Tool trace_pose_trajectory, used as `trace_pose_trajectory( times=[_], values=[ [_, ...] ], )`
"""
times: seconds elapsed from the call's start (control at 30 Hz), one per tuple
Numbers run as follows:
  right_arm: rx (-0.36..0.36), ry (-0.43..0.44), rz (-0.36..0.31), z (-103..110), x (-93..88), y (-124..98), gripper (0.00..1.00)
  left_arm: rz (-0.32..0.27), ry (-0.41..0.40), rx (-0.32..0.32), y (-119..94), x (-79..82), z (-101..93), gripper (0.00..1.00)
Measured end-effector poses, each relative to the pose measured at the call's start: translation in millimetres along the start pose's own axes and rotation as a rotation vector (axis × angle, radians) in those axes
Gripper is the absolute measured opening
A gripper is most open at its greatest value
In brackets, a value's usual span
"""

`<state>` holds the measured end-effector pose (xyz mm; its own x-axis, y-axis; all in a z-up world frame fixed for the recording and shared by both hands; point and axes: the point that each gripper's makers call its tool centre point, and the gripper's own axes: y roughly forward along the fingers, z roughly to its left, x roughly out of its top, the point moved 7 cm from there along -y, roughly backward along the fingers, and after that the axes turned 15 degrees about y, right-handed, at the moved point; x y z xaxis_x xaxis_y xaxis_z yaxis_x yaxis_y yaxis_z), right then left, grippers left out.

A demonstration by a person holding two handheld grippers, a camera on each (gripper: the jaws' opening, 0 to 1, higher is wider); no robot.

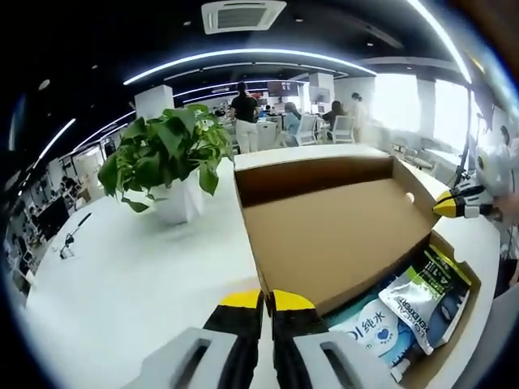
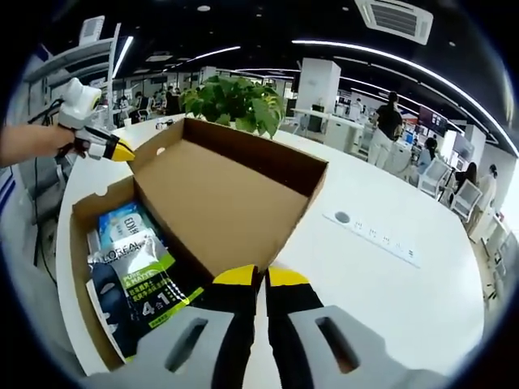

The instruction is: Operate the shoe box by opening the lid, removing the specified soft item, and placing it in the target area until the item is outside and the box remains undamaged.

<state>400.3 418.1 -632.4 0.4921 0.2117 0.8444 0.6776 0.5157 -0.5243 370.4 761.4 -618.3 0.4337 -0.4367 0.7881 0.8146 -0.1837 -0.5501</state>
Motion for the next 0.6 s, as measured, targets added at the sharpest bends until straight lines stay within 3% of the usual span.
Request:
trace_pose_trajectory(
  times=[0.6],
  values=[
    [0.0,-0.014,0.024,-8,-1.3,9,0.03,0.017,0.011,-0.008,13,-0.3,4.1,0.03]
  ],
)
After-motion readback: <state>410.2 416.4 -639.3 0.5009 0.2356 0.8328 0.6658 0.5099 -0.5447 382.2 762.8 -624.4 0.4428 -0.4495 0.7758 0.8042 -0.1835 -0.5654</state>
